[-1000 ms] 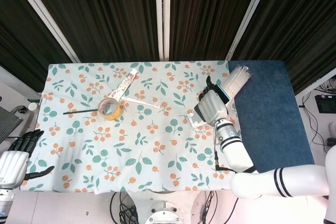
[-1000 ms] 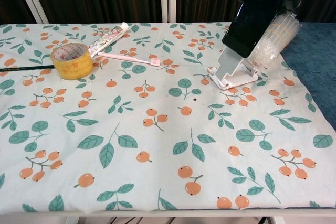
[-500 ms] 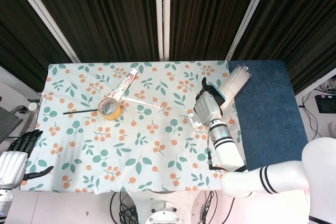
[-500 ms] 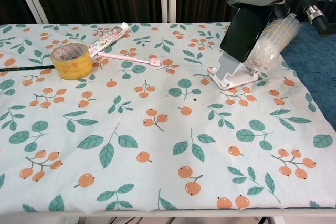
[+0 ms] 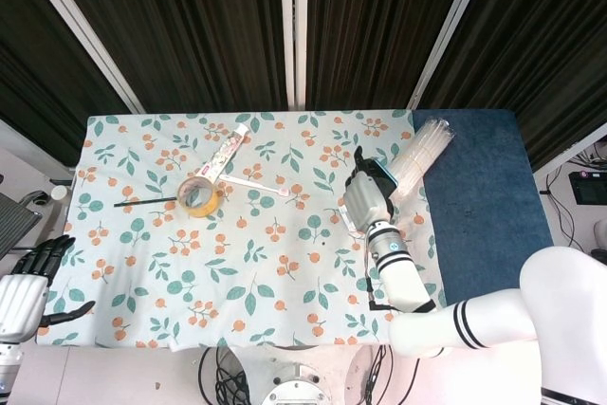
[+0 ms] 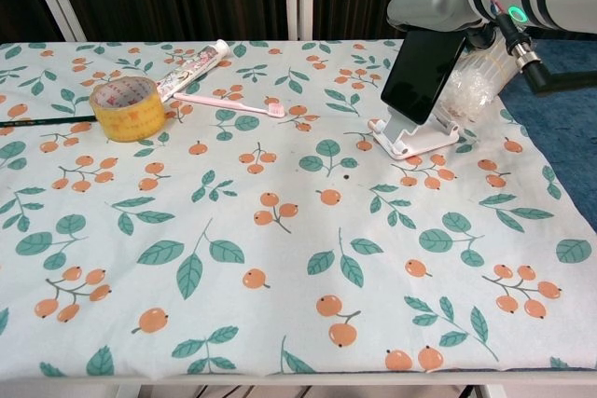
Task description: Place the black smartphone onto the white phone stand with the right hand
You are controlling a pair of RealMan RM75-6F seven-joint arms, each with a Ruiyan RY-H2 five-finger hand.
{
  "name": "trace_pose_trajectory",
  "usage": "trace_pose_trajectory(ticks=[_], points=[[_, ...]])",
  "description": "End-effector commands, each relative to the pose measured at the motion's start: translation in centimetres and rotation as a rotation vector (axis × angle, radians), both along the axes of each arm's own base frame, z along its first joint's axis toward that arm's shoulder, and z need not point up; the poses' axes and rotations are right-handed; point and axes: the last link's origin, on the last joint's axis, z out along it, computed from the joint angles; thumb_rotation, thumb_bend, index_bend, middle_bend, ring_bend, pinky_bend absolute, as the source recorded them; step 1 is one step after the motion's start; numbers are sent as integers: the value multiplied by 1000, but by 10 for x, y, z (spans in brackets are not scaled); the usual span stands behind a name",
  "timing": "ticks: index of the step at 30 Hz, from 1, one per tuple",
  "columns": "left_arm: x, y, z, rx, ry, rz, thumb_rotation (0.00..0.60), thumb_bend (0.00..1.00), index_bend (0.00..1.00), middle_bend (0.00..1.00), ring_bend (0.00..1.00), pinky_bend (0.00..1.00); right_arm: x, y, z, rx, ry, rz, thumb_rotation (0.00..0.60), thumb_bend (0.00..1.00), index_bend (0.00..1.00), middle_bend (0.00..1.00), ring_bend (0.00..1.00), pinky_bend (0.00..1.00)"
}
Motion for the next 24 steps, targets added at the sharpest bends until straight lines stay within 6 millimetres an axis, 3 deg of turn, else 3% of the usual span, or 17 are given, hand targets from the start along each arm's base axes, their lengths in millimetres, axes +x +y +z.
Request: trace_pose_trajectory(ticks=[1,24], points=[[-1,-1,0,-1,-10,3,457,74,88,88,99,213,0,0,-3,-1,10,-5,600,385,489,325,342,0],[-5,-3,5,9,-25,-2,455,74,88,88,99,214,0,5,-31,-61,57,-45,600,386,477,325,334,0]])
